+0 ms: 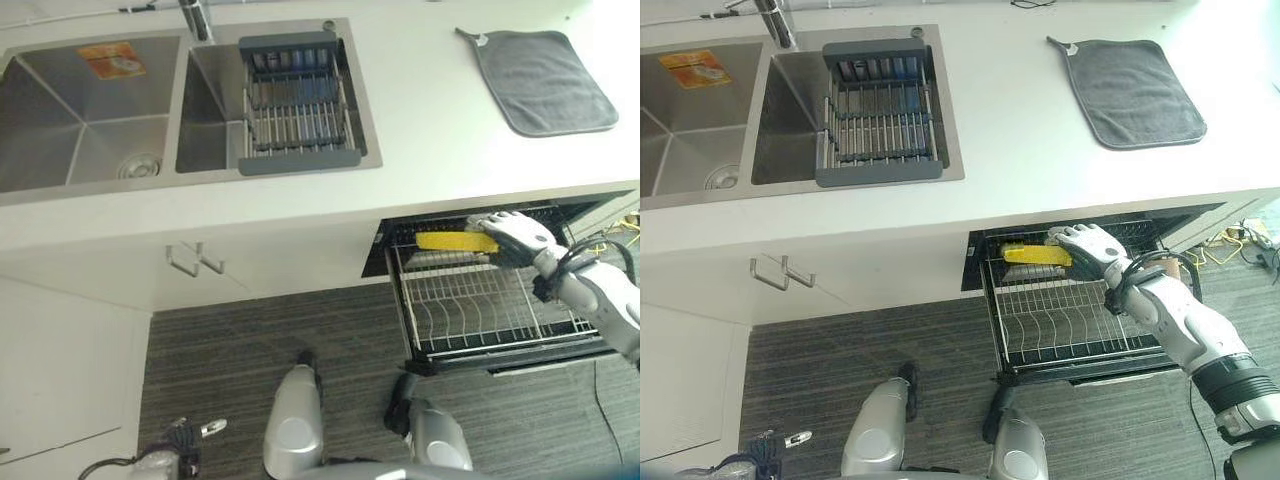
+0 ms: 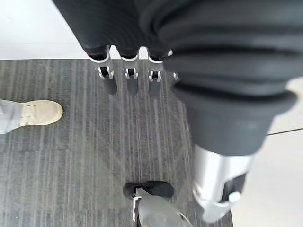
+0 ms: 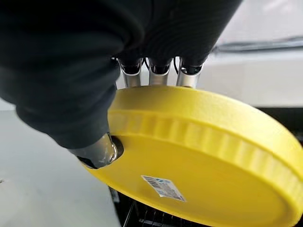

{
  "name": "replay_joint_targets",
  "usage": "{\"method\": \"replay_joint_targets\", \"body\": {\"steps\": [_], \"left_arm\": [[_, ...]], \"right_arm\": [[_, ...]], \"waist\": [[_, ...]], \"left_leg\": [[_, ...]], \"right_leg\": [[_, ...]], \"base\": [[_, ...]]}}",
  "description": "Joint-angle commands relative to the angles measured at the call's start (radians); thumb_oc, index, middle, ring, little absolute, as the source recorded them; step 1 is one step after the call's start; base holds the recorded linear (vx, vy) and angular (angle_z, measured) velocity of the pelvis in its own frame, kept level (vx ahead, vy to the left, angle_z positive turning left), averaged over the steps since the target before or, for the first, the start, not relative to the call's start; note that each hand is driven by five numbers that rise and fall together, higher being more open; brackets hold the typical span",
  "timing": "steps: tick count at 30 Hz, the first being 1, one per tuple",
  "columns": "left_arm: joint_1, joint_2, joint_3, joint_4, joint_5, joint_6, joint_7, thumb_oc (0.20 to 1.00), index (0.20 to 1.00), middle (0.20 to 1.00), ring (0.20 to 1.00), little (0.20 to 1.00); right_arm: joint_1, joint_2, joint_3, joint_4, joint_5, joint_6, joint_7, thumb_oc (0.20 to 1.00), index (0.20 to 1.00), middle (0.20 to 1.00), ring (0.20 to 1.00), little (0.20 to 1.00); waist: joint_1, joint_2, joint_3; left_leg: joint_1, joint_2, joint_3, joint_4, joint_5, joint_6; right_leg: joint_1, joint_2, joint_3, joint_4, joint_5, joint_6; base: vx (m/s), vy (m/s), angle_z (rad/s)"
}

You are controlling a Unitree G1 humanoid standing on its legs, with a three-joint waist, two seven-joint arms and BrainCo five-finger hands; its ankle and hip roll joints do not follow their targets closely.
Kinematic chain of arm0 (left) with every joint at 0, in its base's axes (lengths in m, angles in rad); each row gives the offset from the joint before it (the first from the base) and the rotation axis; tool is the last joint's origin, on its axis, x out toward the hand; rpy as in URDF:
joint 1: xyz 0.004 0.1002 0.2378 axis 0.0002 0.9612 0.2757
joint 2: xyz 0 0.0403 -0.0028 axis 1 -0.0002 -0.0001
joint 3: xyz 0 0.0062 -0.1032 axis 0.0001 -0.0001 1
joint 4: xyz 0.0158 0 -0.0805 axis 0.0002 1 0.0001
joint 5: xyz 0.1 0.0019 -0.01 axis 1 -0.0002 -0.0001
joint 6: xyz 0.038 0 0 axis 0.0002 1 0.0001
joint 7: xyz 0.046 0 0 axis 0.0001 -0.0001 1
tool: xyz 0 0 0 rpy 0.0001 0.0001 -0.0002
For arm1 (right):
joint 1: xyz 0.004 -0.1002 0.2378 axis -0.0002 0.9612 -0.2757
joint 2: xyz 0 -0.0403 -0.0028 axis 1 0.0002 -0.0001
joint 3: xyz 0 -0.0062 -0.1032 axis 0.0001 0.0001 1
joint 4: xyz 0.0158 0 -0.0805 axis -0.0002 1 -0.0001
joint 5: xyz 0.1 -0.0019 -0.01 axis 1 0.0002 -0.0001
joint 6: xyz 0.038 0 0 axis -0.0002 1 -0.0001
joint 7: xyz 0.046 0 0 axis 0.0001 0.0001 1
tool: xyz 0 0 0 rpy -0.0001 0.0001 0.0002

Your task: Place the dishes in the dishwasher.

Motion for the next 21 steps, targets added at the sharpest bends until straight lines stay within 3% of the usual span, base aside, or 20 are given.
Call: {"method": "replay_joint_targets", "body": {"steps": [1,6,7,12,21], "left_arm": [[0.054,0.036,-0.039,-0.001,-0.010,0.003,0.011,1.000,1.000,1.000,1.000,1.000],[0.059,0.039,-0.039,-0.005,0.003,-0.003,0.022,1.000,1.000,1.000,1.000,1.000],[0.061,0.039,-0.040,-0.008,0.011,-0.022,0.037,1.000,1.000,1.000,1.000,1.000],[0.075,0.046,-0.034,-0.098,0.022,-0.090,0.162,1.000,1.000,1.000,1.000,1.000],[0.088,0.054,-0.055,-0.126,-0.004,-0.161,0.197,1.000,1.000,1.000,1.000,1.000]], "right_arm": [[-0.076,-0.028,0.006,0.012,-0.024,0.027,-0.090,0.200,0.200,0.200,0.200,0.200],[-0.106,-0.009,0.052,0.113,-0.102,0.054,-0.198,0.200,0.200,0.200,0.200,0.200],[-0.116,-0.004,0.066,0.141,-0.172,0.037,-0.276,0.200,0.200,0.200,0.200,0.200],[-0.129,0.046,0.109,0.262,-0.224,0.055,-0.506,0.200,0.200,0.200,0.200,0.200],[-0.172,0.087,0.193,0.414,-0.241,0.065,-0.607,0.200,0.200,0.200,0.200,0.200]], "waist": [[0.033,0.004,-0.065],[0.049,0.007,-0.063],[0.056,0.009,-0.064],[0.086,0.021,-0.064],[0.117,0.038,-0.038]], "left_leg": [[0.036,0.032,-0.109,-0.050,0.044,-0.029],[0.031,0.034,-0.115,-0.039,0.043,-0.027],[0.028,0.033,-0.118,-0.035,0.044,-0.027],[0.009,0.026,-0.132,-0.019,0.045,-0.025],[-0.032,0.019,-0.144,0.032,0.034,-0.017]], "right_leg": [[-0.012,-0.083,0.008,0.106,-0.031,0.033],[-0.006,-0.085,0.001,0.113,-0.034,0.031],[-0.004,-0.085,-0.001,0.113,-0.034,0.030],[0.005,-0.086,-0.015,0.112,-0.035,0.027],[-0.007,-0.097,-0.026,0.146,-0.042,0.018]], "base": [[0.00,0.002,0.03],[0.00,0.000,0.01],[0.00,0.000,0.00],[-0.01,-0.003,0.00],[-0.02,-0.003,0.01]]}}
